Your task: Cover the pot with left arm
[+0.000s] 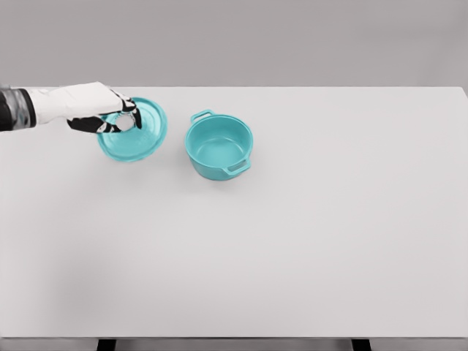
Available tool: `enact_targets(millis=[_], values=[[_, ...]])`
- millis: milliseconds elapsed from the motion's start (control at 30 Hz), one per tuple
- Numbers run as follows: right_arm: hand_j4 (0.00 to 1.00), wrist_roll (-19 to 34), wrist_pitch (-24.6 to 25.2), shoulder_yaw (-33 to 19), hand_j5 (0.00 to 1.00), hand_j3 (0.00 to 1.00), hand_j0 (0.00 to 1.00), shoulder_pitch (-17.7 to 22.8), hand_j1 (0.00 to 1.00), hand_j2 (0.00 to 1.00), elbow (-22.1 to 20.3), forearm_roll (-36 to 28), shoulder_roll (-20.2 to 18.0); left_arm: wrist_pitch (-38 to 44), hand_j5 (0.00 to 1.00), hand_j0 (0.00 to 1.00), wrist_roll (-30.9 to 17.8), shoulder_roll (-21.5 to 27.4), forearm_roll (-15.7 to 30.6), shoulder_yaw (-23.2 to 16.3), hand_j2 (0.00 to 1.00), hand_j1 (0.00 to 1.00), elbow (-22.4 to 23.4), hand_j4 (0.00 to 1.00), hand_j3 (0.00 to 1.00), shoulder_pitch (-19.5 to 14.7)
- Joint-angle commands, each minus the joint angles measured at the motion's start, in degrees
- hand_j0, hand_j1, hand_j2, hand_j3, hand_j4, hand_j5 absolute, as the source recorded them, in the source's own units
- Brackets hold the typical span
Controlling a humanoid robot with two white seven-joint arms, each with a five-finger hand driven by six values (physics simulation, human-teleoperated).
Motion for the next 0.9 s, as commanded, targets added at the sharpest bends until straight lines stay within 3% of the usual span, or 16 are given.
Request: enact_targets(millis=[0,167,633,867], values=[[1.00,0.0,0.0,0.0,1.00,1.00,1.00,0.0,1.00,1.00,0.1,0.0,0.0,0.1,0.50,0.50,0.0,0.1,0.6,-0.6,0.50,0.50,-0.4,0.50,0.50,-0.1],[1.00,0.0,0.0,0.0,1.00,1.00,1.00,0.0,1.00,1.00,0.0,0.0,0.0,0.1,0.50,0.50,0.1,0.1,1.2,-2.6,0.50,0.50,-2.7,0.50,0.50,-1.1],[1.00,0.0,0.0,0.0,1.00,1.00,1.00,0.0,1.00,1.00,0.0,0.0,0.0,0.1,0.50,0.50,-0.4,0.1,1.9,-9.3,0.50,0.50,-2.7,0.50,0.50,-6.2],[1.00,0.0,0.0,0.0,1.00,1.00,1.00,-0.1,1.00,1.00,0.1,0.0,0.0,0.1,0.51,0.51,-0.4,-0.2,2.0,-9.5,0.51,0.51,-3.7,0.51,0.51,-7.1]])
